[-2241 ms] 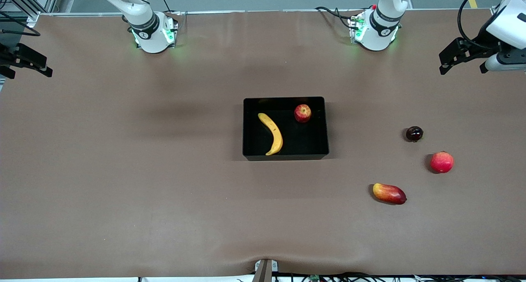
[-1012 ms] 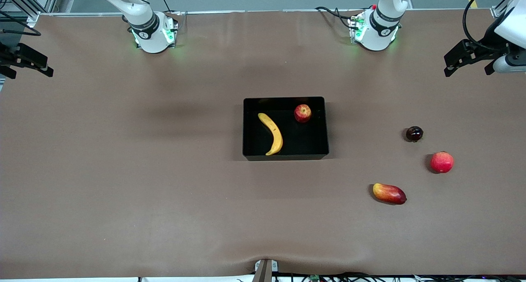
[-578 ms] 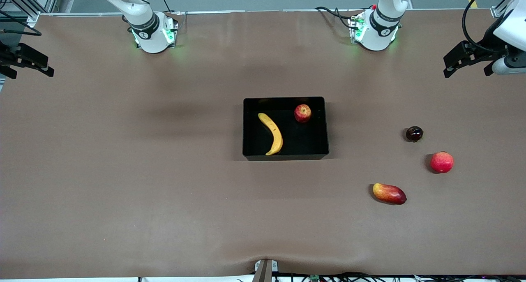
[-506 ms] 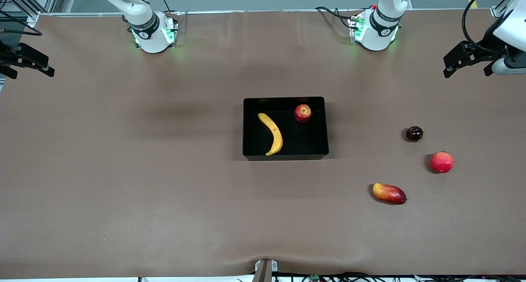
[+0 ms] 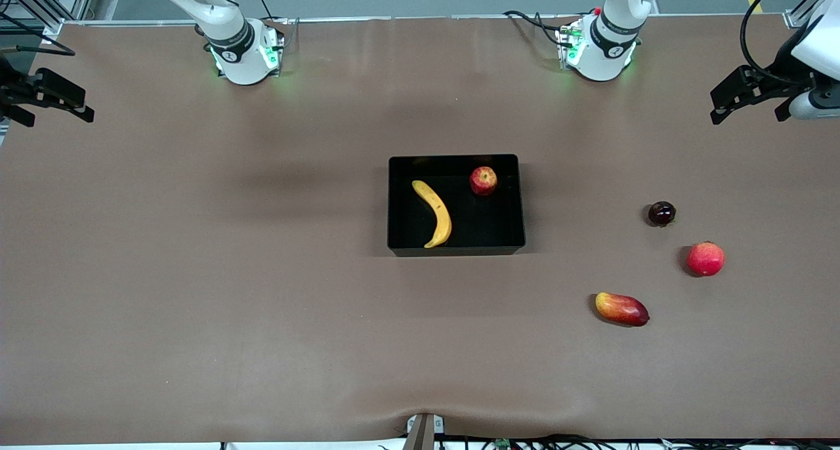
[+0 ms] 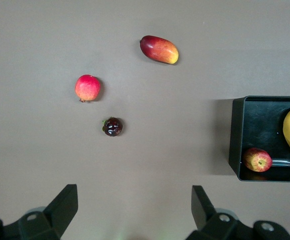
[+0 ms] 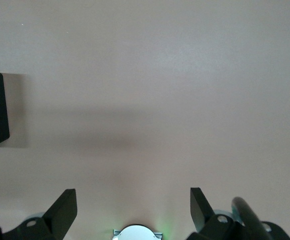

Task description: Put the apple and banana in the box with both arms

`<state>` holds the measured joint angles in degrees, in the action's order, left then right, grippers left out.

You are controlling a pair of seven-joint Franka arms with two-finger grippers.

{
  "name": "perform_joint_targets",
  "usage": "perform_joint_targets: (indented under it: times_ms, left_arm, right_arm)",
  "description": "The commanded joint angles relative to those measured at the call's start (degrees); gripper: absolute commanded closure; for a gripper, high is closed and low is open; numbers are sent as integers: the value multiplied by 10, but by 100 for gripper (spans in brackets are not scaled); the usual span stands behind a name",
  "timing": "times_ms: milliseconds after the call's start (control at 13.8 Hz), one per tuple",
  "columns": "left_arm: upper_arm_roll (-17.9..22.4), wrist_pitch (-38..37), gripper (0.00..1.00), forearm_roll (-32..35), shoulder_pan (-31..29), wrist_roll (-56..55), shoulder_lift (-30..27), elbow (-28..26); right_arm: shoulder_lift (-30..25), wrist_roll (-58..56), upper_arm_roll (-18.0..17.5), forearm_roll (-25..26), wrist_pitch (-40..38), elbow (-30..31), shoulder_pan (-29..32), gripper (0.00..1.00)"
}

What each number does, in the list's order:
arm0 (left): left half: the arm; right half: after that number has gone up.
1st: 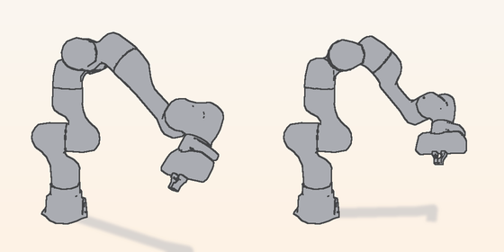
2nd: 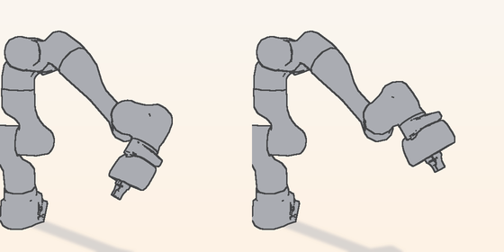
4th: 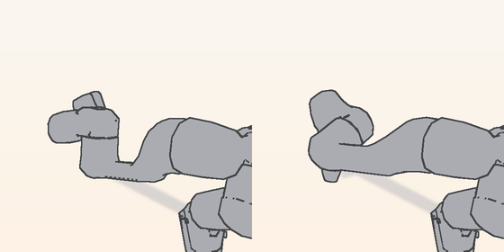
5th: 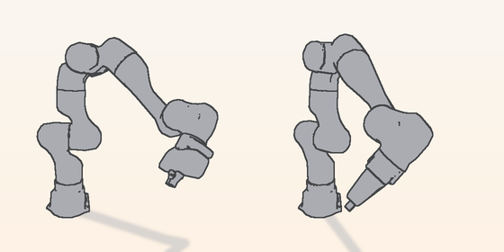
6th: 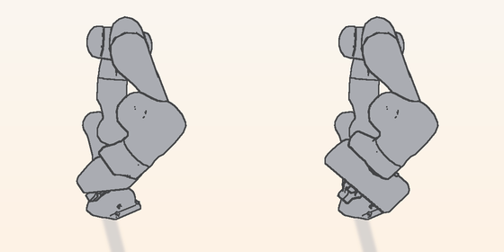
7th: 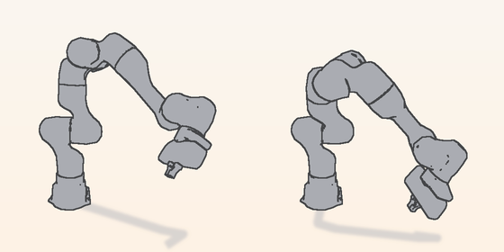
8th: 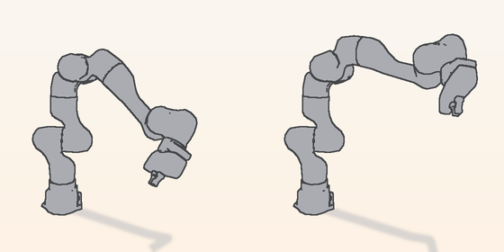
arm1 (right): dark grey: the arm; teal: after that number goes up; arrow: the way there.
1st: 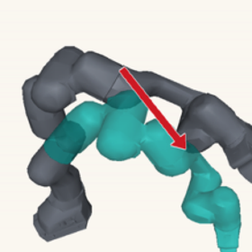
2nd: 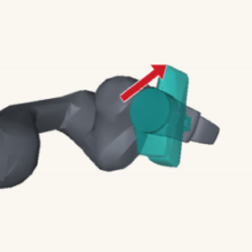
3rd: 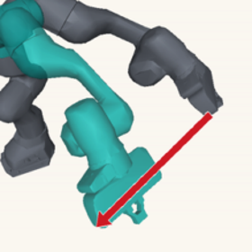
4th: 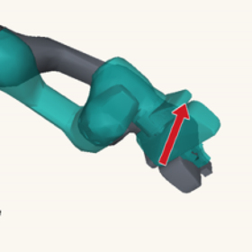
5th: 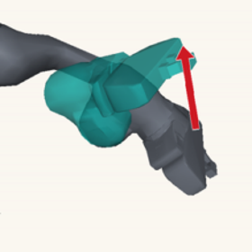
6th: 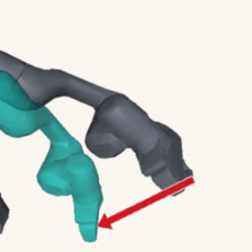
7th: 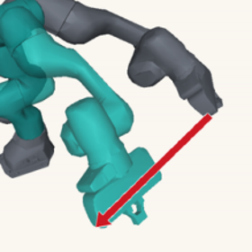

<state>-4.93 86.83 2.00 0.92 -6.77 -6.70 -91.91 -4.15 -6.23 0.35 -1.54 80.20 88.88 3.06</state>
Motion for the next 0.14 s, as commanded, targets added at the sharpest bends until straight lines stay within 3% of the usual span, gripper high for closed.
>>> perform_joint_targets:
  times_ms: [0, 72]
  left_arm:
    - [-1, -3, 0, 1, -3, -2, 5, 12]
    - [-1, -3, 0, 2, -5, -2, 5, 12]
  right_arm:
    - [-3, 1, 3, -8, -5, -3, 5, 0]
    - [-2, 1, 3, -9, -4, -3, 12, 0]
